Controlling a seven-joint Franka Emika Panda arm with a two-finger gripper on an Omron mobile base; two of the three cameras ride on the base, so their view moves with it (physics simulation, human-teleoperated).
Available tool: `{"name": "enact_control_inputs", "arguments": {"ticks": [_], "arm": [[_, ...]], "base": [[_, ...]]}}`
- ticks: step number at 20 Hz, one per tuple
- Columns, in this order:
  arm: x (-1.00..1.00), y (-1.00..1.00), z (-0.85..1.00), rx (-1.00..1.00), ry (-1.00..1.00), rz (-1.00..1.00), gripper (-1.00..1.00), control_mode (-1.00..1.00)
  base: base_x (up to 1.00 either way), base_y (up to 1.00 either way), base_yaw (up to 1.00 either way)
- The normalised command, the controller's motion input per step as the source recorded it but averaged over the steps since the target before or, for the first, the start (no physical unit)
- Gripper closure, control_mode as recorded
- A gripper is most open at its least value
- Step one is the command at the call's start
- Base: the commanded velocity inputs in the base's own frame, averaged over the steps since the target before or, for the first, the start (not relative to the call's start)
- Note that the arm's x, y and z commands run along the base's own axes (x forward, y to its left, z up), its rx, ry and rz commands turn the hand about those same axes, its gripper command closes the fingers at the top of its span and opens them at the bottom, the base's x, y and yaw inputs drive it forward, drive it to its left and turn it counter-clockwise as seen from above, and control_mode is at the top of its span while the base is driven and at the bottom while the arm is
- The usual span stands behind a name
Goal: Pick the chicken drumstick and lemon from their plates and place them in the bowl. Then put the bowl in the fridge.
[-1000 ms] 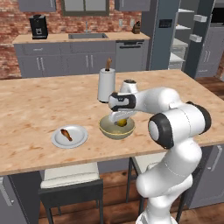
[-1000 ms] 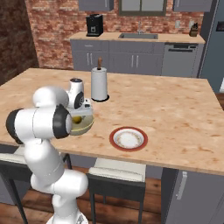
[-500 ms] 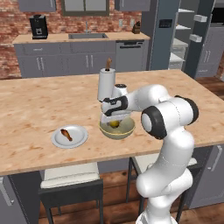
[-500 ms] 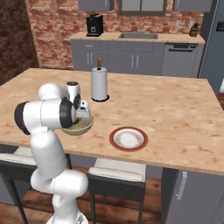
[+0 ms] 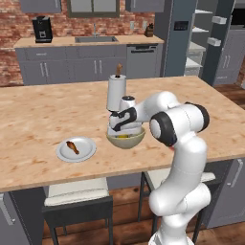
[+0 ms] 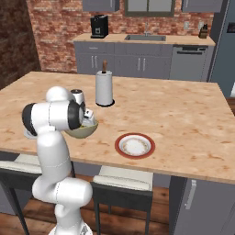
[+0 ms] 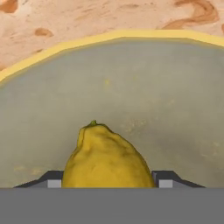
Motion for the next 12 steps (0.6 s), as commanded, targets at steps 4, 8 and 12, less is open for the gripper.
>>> {"name": "enact_control_inputs", "arguments": {"ticks": [4, 8, 12], "arm": [[-0.04, -0.05, -0.10, 0.02, 0.02, -0.11, 1.00, -1.00], [-0.11, -0.01, -0.03, 0.03, 0.00, -0.10, -1.00, -1.00], [-0.20, -0.01, 0.07, 0.06, 0.01, -0.08, -1.00, -1.00]], "base": [[0.00, 0.00, 0.00], [0.00, 0.00, 0.00], [0.00, 0.00, 0.00]]}}
